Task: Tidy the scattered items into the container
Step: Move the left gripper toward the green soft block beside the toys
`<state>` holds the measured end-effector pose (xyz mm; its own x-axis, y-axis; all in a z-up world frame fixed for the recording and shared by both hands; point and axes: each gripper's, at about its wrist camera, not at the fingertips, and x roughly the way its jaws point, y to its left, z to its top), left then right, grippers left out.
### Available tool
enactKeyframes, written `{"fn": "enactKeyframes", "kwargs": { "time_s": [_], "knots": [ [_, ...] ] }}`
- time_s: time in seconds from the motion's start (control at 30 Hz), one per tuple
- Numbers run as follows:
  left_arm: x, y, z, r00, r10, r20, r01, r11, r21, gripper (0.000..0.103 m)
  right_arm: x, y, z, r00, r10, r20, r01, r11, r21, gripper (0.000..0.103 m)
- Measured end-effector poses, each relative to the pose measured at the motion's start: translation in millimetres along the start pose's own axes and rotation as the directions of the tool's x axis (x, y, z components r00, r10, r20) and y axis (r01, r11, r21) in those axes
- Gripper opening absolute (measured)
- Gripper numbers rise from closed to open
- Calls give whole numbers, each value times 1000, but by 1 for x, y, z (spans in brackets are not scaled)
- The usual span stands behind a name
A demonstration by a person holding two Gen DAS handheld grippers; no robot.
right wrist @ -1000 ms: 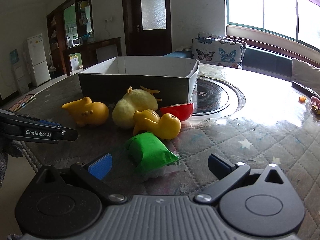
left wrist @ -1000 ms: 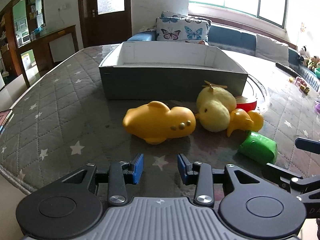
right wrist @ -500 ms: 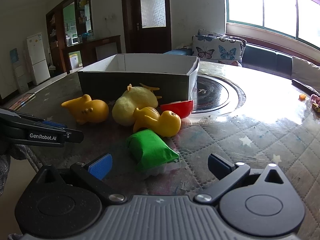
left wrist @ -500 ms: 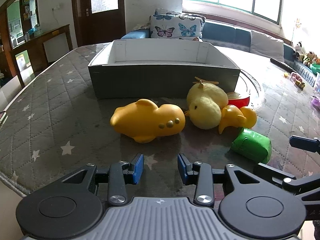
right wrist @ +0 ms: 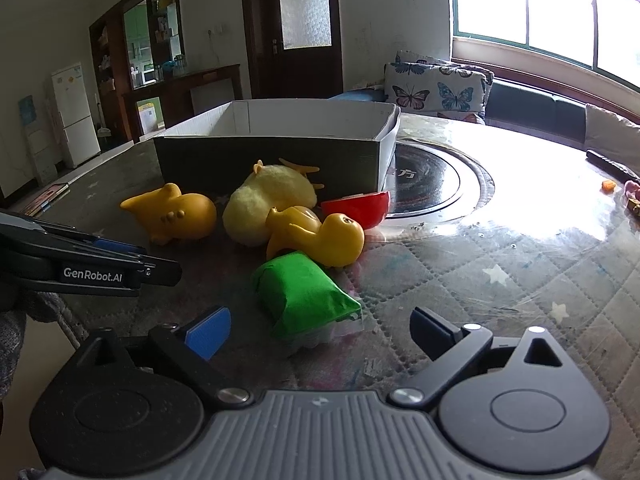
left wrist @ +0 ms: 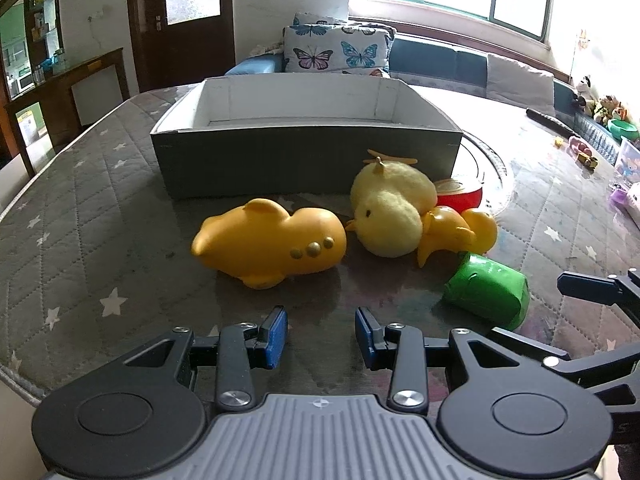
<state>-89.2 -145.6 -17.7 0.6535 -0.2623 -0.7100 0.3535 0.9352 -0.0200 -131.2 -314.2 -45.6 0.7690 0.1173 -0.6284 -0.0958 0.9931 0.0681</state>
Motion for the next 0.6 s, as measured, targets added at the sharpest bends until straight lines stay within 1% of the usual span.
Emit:
{"fn": "enactKeyframes", "kwargs": {
  "time_s": [0.3,0.6],
  "knots": [
    [4,-5,1,1000,-20,-11,20,1000,13,40,4,-1,0,1000,-4,-14,4,1000,-3,98],
    [7,-8,3,999,-36,-22,36,999,14,40,6,-2,0,1000,-14,-22,14,1000,0,101]
  ]
}}
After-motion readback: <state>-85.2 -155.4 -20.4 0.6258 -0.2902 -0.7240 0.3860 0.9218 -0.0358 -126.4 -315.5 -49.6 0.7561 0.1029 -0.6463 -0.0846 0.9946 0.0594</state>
